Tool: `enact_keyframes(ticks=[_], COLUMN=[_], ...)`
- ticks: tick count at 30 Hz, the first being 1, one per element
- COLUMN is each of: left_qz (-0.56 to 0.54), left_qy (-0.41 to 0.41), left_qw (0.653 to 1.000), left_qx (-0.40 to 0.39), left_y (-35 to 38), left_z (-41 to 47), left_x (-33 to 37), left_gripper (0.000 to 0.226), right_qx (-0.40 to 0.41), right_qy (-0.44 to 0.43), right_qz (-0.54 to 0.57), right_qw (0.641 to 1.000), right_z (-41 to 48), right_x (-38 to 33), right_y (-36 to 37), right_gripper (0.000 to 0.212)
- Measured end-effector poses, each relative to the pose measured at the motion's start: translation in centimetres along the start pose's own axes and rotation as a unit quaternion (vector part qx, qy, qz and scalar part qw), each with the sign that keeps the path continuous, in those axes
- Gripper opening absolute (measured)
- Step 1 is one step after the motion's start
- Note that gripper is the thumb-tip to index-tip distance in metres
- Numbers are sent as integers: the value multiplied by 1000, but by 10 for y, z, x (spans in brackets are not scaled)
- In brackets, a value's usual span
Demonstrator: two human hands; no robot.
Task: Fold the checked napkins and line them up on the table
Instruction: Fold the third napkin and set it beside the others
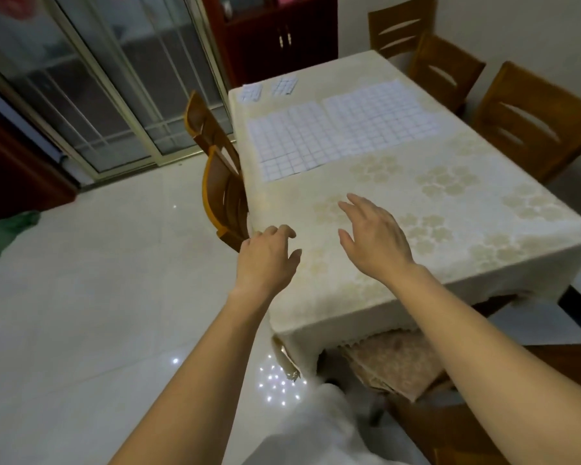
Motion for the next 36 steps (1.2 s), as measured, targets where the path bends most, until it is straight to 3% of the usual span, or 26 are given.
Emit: enact_keyframes(ticks=[8, 15, 22, 28, 32, 36], left_qz=[-34, -76, -43, 19, 30, 57], left_qy=[9, -43, -115, -130, -139, -144], left_qw=[999, 988, 980, 961, 941, 941], left_qx=[-27, -131, -157, -242, -306, -300], left_y=[50, 145, 196, 229, 240, 237], left_z=[91, 217, 334, 402, 413, 410], left_x=[4, -45, -123, -162, -162, -155], left_gripper=[42, 68, 114, 157, 160, 154], right_qx=[-47, -135, -260, -260, -268, -273], right_qy=[21, 35, 21, -5, -34, -16], right_qz=[-45, -81, -80, -123, -134, -135], right_qw=[998, 987, 962, 958, 954, 952], right_z=[65, 177, 293, 366, 378, 369], right_x=[52, 82, 81, 89, 74, 71], right_y=[28, 111, 221, 277, 306, 309], right_gripper=[58, 60, 67, 77, 73, 71])
Point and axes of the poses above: each hand's wrist, its own z-axis towards the middle knuckle, its own y-axis out of the palm, x = y × z, the point moved 7 cm from there along z, towards the middle knuckle, and after that the axes turned 8 degrees about -z, right-handed, at the moved point
